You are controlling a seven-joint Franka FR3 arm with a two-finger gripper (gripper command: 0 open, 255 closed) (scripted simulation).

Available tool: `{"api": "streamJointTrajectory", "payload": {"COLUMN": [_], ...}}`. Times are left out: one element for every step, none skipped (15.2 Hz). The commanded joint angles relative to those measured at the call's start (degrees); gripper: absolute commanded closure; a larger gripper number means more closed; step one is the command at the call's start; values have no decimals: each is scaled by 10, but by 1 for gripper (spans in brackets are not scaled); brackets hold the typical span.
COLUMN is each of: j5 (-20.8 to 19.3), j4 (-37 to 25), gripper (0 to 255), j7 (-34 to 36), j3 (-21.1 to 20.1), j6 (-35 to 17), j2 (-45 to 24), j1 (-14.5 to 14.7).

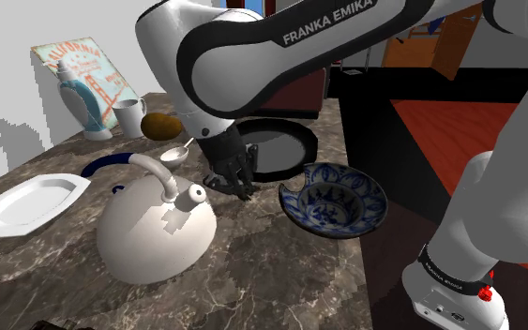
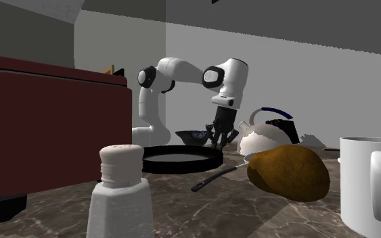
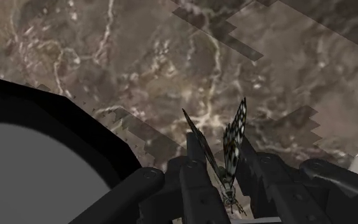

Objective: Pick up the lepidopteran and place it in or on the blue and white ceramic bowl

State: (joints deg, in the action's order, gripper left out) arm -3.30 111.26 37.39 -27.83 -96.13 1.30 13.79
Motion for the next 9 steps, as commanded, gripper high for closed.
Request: {"api": "streamJointTrajectory", "payload": {"j5": [3, 3, 4, 4, 4, 5, 5, 5, 5], "j4": [-2, -8, -15, -21, -28, -35, -42, -49, -57], "gripper": [255, 255, 255, 255, 255, 255, 255, 255, 255], "j7": [3, 2, 1, 0, 0, -1, -2, -2, -3], "j3": [-2, -2, -2, -1, -1, -1, -1, -1, -1], "j6": [7, 15, 22, 30, 37, 45, 52, 60, 68], "j2": [3, 5, 6, 7, 8, 9, 9, 10, 10], "j1": [2, 2, 2, 2, 1, 1, 1, 1, 1]}}
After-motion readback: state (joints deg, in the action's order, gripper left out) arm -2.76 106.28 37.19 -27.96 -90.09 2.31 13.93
